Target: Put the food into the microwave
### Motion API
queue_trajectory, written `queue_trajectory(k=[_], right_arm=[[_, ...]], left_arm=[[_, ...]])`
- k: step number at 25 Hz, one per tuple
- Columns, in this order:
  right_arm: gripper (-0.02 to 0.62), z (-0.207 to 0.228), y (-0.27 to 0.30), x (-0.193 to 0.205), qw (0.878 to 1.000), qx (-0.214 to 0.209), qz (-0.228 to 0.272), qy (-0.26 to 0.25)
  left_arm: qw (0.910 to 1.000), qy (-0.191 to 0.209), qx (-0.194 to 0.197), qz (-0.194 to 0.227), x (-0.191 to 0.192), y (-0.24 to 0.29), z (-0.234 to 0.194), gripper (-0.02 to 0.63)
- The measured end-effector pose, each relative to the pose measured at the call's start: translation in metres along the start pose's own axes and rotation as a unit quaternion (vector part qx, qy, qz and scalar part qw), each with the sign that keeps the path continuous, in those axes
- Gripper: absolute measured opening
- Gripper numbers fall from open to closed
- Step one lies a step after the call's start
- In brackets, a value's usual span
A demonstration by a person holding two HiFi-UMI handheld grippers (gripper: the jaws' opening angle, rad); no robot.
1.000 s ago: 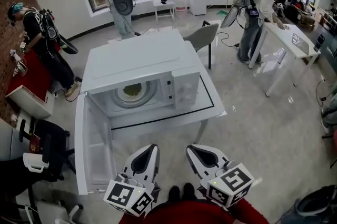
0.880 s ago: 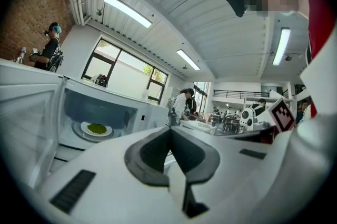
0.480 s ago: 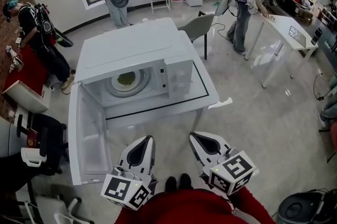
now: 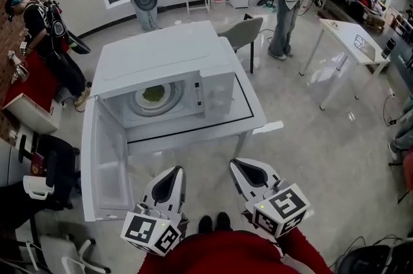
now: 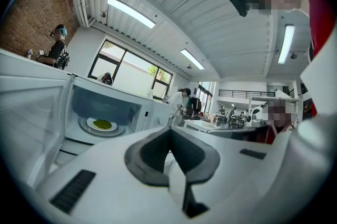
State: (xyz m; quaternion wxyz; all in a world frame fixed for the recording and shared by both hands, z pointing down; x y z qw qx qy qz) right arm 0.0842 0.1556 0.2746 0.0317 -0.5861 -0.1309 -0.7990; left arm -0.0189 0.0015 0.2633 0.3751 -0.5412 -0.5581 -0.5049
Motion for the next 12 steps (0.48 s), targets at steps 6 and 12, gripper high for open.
queue_trajectory(k=[6,12], right_arm=[[0.012,0.0022,-0.0023,-0.0048,1.0,0.004,0.001,-0.016],[0.012,-0.0003,0.0022,-0.0035,1.0,-0.008,0.001,-0.024]], left_arm=[[1.0,0.003,0.002,0.003,0.0,0.002,0.0033,0.008],[1.0,0.001,-0.002,0.007,0.0005,0.0022,0.0007,0.008]])
Point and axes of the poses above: the fingertips, and each gripper's own axes: y forward along the fingers, z to its right, x out of its underside, the point moved 6 cm from there along -y, backward along the fingers, and after that the axes turned 8 degrees about -x, right-handed, at the moved point
